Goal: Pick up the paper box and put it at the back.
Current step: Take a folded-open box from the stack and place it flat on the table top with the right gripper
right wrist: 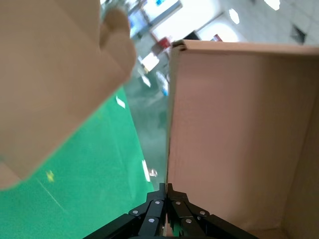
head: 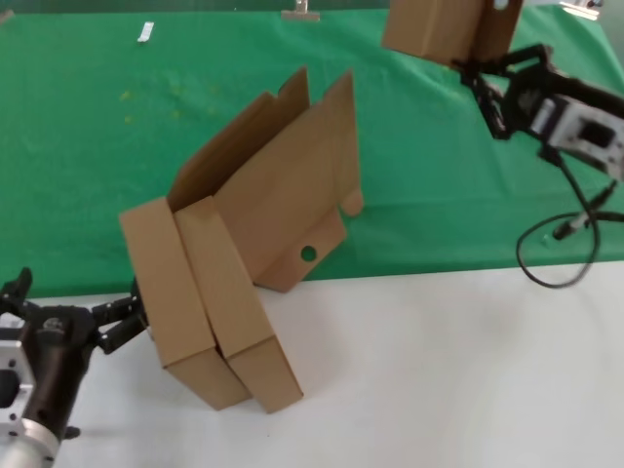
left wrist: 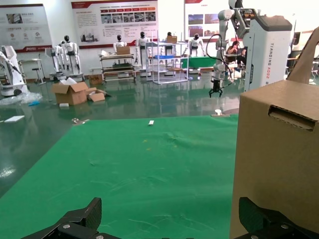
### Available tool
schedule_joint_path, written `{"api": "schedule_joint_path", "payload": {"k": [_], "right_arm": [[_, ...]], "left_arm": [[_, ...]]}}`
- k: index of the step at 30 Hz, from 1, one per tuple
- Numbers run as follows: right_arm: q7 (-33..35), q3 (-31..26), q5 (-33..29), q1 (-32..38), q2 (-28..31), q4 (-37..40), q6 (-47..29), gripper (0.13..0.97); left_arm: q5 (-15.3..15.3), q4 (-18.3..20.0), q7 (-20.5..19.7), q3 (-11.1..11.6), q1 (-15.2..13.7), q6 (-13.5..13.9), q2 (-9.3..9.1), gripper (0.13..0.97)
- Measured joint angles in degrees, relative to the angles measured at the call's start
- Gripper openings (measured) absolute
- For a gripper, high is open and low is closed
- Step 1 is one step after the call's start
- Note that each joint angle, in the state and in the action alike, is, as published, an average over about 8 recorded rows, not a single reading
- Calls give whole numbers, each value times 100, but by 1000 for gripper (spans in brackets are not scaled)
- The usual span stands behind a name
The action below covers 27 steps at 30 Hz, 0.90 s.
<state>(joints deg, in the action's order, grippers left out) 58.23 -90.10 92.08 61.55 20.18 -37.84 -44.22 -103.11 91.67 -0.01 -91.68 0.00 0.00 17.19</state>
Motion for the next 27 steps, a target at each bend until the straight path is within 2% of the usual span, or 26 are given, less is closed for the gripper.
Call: {"api": "schedule_joint_path", "payload": {"k": [10, 13, 16, 21, 27], "right_arm": [[2269, -546, -263, 1679, -688, 2529, 1518, 153], [2562, -911, -560, 1977, -813, 3099, 2004, 153], [2363, -1425, -1017, 2113, -853, 3437, 2334, 153], [1537, -2236, -1740, 2108, -829, 3670, 2560, 153], [662, -2694, -2105, 1932, -768, 3742, 2657, 152]], "left_arm": [[-1, 0, 1, 0, 0, 0, 0, 966], [-1, 0, 1, 0, 0, 0, 0, 966], [-1, 0, 1, 0, 0, 0, 0, 966], [-1, 0, 1, 0, 0, 0, 0, 966], [-1, 0, 1, 0, 0, 0, 0, 966]]}}
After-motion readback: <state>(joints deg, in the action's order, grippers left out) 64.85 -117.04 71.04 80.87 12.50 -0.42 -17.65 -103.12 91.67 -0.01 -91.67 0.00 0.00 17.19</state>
